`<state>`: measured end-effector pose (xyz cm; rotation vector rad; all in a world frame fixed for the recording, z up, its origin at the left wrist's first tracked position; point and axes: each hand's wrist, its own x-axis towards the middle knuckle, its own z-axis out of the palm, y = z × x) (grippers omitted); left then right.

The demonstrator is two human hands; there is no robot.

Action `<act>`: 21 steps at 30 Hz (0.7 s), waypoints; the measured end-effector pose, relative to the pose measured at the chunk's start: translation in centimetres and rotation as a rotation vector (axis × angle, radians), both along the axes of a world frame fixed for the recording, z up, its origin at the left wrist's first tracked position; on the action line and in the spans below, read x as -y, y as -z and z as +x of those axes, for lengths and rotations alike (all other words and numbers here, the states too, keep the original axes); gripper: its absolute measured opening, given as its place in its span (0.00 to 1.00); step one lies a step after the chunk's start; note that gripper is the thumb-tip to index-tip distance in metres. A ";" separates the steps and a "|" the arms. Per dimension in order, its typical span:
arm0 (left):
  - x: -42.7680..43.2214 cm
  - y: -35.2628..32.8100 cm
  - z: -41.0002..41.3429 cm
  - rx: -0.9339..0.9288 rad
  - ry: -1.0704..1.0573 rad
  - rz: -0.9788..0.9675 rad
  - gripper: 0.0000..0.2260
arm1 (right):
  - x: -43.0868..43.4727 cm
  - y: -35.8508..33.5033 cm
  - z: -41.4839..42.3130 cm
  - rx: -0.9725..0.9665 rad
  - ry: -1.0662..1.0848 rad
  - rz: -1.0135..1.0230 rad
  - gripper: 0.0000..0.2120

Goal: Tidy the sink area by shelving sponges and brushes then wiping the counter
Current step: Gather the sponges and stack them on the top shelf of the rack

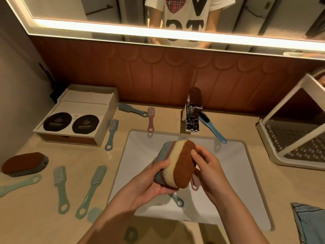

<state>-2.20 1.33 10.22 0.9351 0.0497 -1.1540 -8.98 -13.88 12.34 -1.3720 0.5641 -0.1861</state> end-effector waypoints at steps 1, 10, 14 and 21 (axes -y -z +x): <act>0.0 -0.3 0.1 0.041 0.016 0.033 0.40 | 0.2 0.1 -0.1 -0.015 -0.006 -0.025 0.10; -0.6 -3.2 2.7 0.650 0.334 0.383 0.21 | 1.7 -1.1 0.5 -0.142 -0.330 -0.155 0.22; -0.1 -4.4 3.6 0.767 0.470 0.374 0.22 | 1.3 -1.3 0.6 -0.092 -0.433 -0.203 0.23; 1.0 -4.5 3.5 0.675 0.350 0.386 0.17 | 2.0 -0.8 -0.4 -0.011 -0.229 -0.237 0.15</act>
